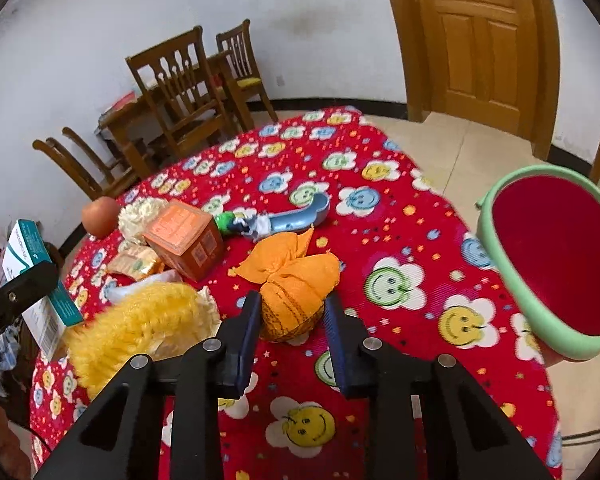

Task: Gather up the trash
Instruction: 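Grasp the white medicine box with the left gripper while the right gripper grasps the orange cloth bundle, then carry the medicine box and orange bundle over the red bucket with both grippers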

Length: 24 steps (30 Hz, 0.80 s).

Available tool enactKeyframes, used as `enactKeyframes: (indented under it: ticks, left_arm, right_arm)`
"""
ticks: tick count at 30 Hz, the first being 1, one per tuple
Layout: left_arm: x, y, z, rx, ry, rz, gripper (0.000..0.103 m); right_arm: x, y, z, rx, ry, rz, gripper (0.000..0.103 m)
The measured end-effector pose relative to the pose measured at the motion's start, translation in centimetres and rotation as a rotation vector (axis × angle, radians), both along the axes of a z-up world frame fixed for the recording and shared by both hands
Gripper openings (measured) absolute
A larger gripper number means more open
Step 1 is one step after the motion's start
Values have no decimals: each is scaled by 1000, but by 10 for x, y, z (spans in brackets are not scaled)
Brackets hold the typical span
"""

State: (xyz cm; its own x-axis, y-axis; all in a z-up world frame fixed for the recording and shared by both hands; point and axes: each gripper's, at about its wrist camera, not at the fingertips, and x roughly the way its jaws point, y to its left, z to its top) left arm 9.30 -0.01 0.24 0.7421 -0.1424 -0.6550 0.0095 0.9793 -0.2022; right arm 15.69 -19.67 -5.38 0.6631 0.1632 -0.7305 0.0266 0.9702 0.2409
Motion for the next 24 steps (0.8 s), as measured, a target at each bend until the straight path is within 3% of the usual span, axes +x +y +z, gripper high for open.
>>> enactKeyframes:
  ticks: [11,24]
  left_arm:
    - [-17,-13,17,-17,-24,-46,63]
    - [-19,-58,26,-9,-37,-152,63]
  right_arm:
    - [-35,-21,40,-9,-95,-37,31]
    - [-65,-66,65,-30,-150,-135,31]
